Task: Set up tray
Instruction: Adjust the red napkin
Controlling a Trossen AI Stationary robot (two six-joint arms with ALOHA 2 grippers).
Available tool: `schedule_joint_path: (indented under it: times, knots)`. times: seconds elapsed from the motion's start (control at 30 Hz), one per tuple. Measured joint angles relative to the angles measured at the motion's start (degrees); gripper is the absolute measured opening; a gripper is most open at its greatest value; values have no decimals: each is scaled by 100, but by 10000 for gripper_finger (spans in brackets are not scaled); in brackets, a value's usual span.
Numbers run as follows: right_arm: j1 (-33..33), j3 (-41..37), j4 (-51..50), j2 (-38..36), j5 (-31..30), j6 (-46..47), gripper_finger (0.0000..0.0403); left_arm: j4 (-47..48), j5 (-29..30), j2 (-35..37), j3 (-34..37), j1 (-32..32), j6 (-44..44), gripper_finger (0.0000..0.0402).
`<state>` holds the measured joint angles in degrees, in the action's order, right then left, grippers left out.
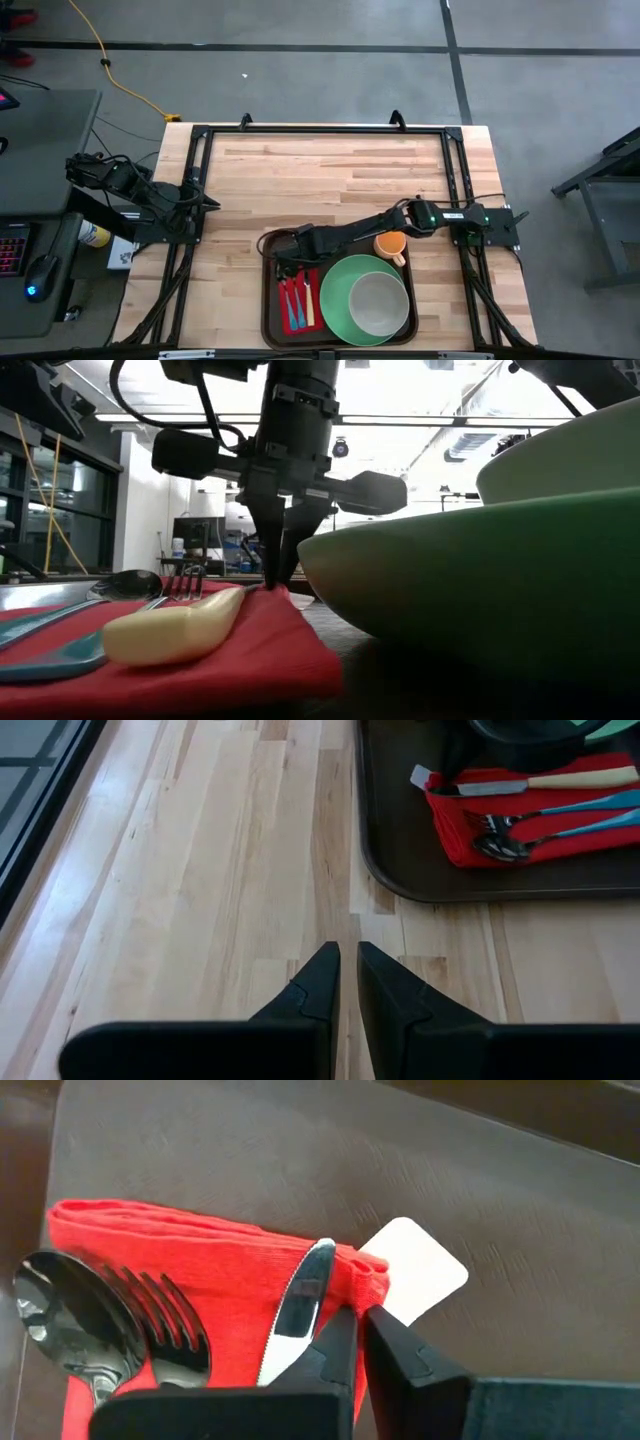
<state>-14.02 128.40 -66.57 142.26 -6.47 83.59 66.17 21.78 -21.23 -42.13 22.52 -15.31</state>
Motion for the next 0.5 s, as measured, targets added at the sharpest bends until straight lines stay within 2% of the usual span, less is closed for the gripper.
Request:
schedule_joint_path:
  times: [0.5]
  knots:
    - [9,4,-176,-7,2,148,0,0,-70,2,0,-2,-4,67]
